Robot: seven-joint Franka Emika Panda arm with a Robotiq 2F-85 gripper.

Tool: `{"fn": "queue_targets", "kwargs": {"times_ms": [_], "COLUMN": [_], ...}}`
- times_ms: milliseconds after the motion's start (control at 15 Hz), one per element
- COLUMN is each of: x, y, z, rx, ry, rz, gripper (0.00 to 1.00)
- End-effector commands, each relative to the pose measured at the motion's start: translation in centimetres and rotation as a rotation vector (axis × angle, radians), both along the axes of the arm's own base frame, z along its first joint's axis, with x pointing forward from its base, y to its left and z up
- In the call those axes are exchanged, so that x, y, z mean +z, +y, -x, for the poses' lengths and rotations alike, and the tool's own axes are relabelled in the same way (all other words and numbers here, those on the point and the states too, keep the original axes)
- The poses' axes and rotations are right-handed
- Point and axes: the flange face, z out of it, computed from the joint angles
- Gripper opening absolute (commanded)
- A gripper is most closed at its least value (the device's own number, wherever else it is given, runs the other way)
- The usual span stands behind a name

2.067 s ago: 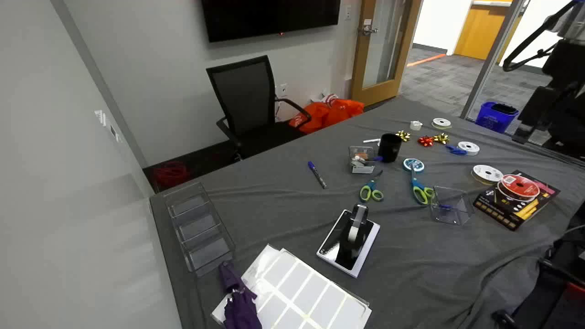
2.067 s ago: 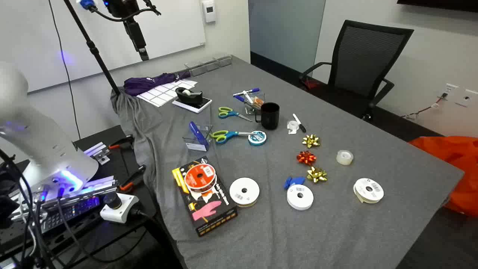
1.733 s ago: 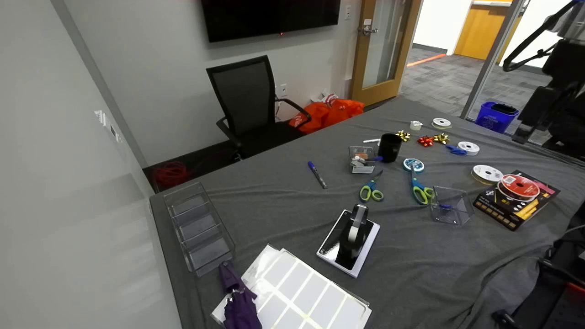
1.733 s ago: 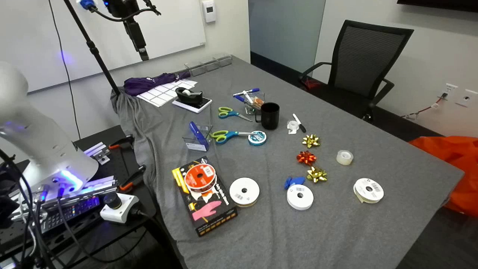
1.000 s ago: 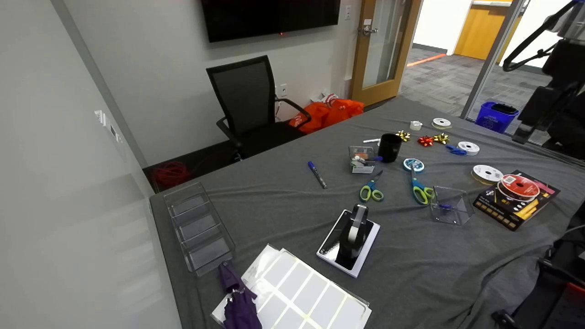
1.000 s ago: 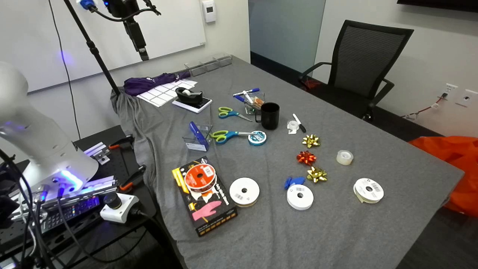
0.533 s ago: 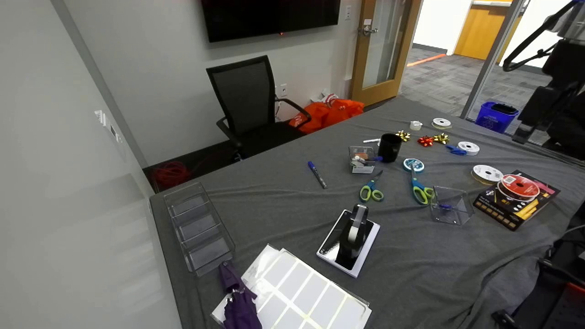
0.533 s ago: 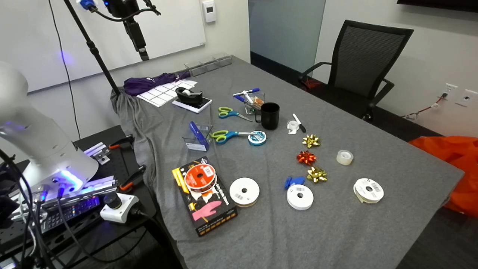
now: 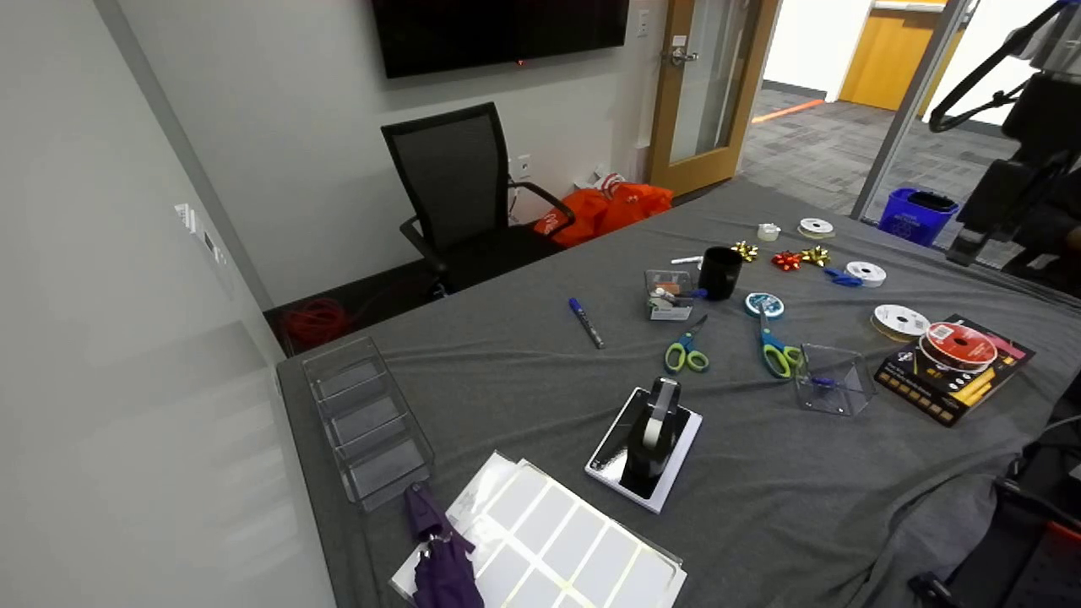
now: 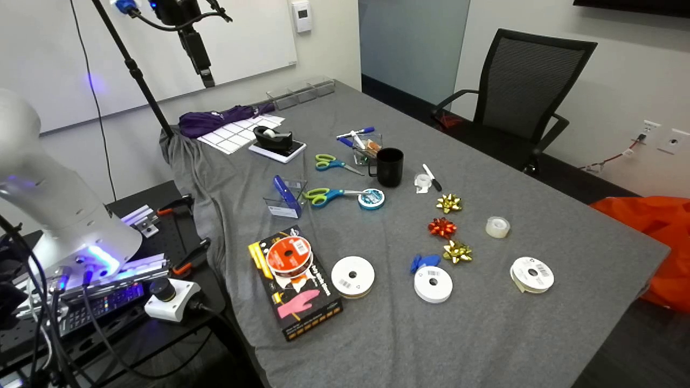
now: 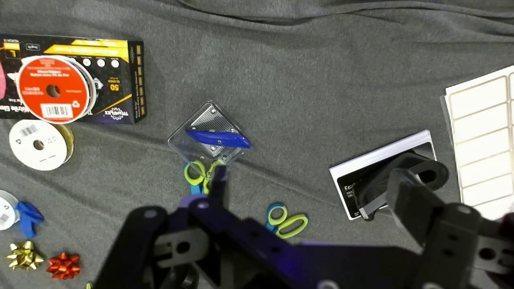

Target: Put the right scissors in the closest tray

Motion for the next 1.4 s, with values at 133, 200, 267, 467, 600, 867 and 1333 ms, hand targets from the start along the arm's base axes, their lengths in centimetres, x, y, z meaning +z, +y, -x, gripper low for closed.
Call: {"fn": "queue_targets", "kwargs": {"times_ms": [133,200,267,467,600,867,1333], "x": [0.1,0.1,0.1,-0.7,-1.0,-2.3,-6.6], "y": [0.0,0.0,0.0,-0.5,-1.0,-2.3,-4.9], "z": [0.0,0.0,0.0,-0.9,-1.7,-3.4,-8.2], "rx": [0.000,0.000,0.000,-0.077,-0.154,-0.330,-0.547], "ry": [0.001,0.001,0.001,-0.023,-0.048,-0.071,-0.140], "rz": [0.000,0.000,0.000,-0.030,-0.043,-0.066,-0.069], "gripper": [1.00,1.00,1.00,1.00,1.00,1.00,1.00]}}
